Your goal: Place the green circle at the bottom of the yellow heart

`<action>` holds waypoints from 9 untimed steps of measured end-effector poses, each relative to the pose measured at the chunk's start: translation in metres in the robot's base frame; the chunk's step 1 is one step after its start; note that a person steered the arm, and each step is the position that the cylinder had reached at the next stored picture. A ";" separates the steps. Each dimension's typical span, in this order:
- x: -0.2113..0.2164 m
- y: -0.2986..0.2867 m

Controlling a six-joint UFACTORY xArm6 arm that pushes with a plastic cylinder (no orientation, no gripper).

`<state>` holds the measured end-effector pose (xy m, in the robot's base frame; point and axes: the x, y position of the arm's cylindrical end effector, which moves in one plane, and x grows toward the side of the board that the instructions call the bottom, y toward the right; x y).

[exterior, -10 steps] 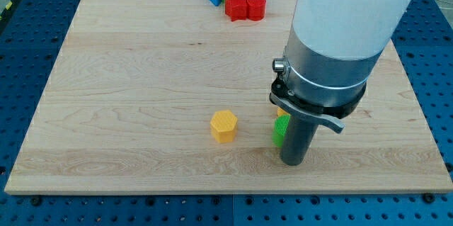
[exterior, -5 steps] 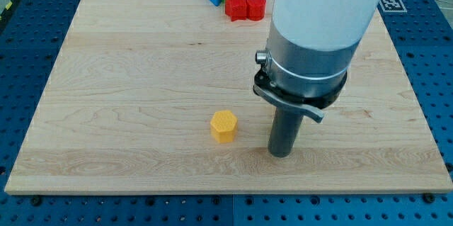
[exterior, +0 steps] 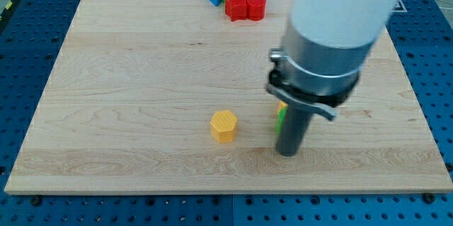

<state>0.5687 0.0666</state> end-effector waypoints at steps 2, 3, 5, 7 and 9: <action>-0.012 -0.009; -0.017 -0.002; -0.015 -0.002; -0.013 -0.001; -0.013 0.013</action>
